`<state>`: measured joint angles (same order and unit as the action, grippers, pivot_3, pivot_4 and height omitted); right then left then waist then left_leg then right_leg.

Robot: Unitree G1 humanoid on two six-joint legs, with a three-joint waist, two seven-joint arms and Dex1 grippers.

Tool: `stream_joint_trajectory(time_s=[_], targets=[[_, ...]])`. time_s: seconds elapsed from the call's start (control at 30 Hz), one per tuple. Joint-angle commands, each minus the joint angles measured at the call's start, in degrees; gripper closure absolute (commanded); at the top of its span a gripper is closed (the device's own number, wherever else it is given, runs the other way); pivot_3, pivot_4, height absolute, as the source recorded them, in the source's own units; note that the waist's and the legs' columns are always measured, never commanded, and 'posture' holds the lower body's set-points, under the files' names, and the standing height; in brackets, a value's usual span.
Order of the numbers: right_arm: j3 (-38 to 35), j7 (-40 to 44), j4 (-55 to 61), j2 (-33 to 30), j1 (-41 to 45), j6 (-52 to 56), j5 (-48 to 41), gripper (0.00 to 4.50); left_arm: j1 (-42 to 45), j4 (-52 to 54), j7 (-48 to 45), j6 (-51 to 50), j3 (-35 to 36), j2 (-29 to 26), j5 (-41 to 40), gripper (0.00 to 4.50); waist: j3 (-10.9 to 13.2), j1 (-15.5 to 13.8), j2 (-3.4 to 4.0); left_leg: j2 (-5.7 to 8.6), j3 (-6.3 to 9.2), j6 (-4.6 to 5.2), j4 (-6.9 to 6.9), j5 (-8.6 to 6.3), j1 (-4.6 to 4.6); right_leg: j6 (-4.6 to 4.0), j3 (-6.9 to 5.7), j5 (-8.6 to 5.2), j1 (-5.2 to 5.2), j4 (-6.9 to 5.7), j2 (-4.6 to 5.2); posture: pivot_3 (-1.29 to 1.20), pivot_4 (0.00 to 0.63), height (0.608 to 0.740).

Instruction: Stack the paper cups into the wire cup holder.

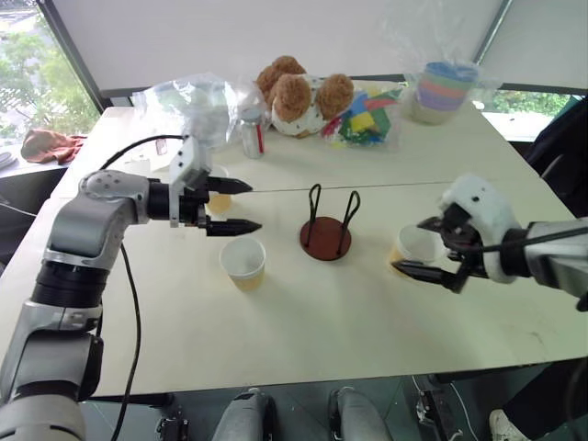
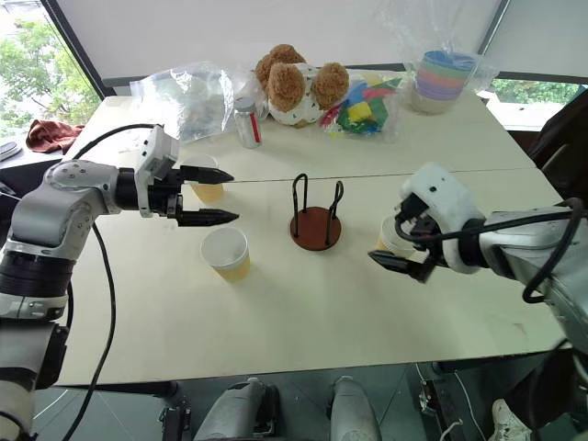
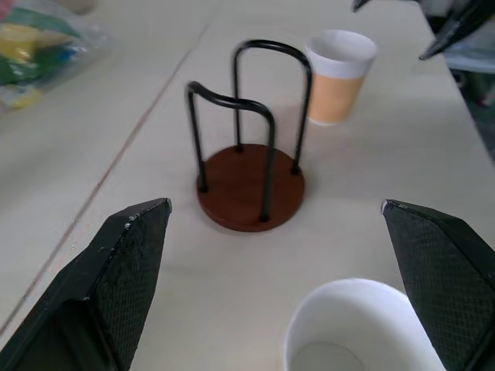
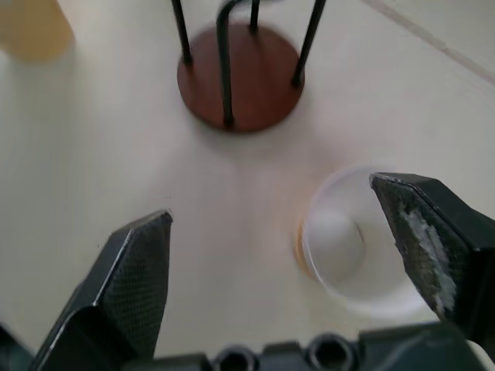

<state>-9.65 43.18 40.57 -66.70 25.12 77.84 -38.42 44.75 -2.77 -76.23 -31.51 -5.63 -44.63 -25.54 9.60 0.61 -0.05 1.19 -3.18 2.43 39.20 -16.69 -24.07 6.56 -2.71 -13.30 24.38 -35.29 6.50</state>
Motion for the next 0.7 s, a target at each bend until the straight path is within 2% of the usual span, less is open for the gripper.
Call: stream_joint_trajectory(time_s=[0.03, 0.17, 0.33, 0.37, 0.4, 0.57, 0.63, 0.7], targets=[[0.4, 3.2, -3.5, -2.4, -3.1, -6.6, 2.0, 0.02, 1.6, 6.1, -2.1, -0.8, -0.6, -1.2, -1.0, 0.00, 0.0, 0.0, 0.00, 0.00, -0.01, 0.00, 0.01, 0.00, 0.00, 0.00, 0.00, 0.00, -0.01, 0.01, 0.00, 0.00, 0.150, 0.740], [2.2, 3.2, -7.1, -1.9, -4.2, -10.6, 3.8, 0.02, 1.2, 9.6, -1.7, -2.0, -0.2, -1.2, -1.3, 0.00, 0.0, -0.1, 0.00, 0.00, -0.02, 0.00, 0.03, 0.00, 0.00, 0.00, 0.02, 0.00, -0.03, 0.01, 0.02, 0.00, 0.150, 0.740], [7.8, 2.8, -13.1, 0.1, -3.1, -16.3, 8.3, 0.02, 0.5, 13.3, -0.4, -4.2, 0.4, -1.5, -2.1, 0.00, 0.0, -0.1, 0.00, 0.00, 0.00, -0.02, 0.04, 0.01, 0.00, 0.00, 0.02, 0.00, -0.03, 0.01, 0.02, 0.00, 0.150, 0.740], [8.7, 3.1, -14.2, 0.4, -3.0, -17.3, 9.0, 0.55, 0.2, 13.6, -0.1, -4.3, 0.5, -1.6, -2.1, 0.00, 0.0, -0.2, 0.00, 0.00, 0.00, -0.02, 0.04, 0.01, 0.00, 0.00, 0.02, 0.00, -0.03, 0.00, 0.01, 0.00, 0.150, 0.740], [9.6, 3.6, -15.2, 0.5, -3.0, -18.4, 9.6, 0.84, 0.0, 13.6, 0.1, -4.3, 0.7, -1.7, -2.0, 0.00, 0.0, -0.2, 0.00, 0.00, 0.00, -0.02, 0.04, 0.01, 0.00, 0.00, 0.01, 0.00, -0.03, 0.01, 0.01, 0.00, 0.150, 0.740], [11.2, 5.9, -18.1, 0.5, -2.8, -21.5, 11.0, 3.54, -0.7, 12.9, 1.0, -3.7, 1.3, -2.4, -1.6, 0.00, 0.0, -0.2, 0.00, 0.00, -0.01, -0.04, 0.04, 0.02, 0.00, 0.00, 0.01, 0.00, -0.03, 0.01, 0.01, 0.00, 0.150, 0.740], [11.4, 7.0, -18.4, 0.1, -2.3, -22.4, 11.4, 4.45, -1.0, 12.3, 1.2, -3.3, 1.5, -2.7, -1.3, 0.00, 0.0, -0.2, 0.00, 0.00, -0.01, -0.04, 0.04, 0.02, 0.00, 0.00, 0.01, 0.00, -0.03, 0.00, 0.01, 0.00, 0.150, 0.740], [11.4, 8.0, -18.5, -0.1, -1.2, -23.4, 11.8, 4.45, -1.5, 11.9, 1.6, -3.1, 1.5, -2.9, -1.1, 0.00, 0.0, -0.1, 0.00, 0.00, -0.01, -0.06, 0.05, 0.04, 0.01, 0.00, 0.01, 0.00, -0.03, 0.00, 0.01, 0.00, 0.150, 0.740]])
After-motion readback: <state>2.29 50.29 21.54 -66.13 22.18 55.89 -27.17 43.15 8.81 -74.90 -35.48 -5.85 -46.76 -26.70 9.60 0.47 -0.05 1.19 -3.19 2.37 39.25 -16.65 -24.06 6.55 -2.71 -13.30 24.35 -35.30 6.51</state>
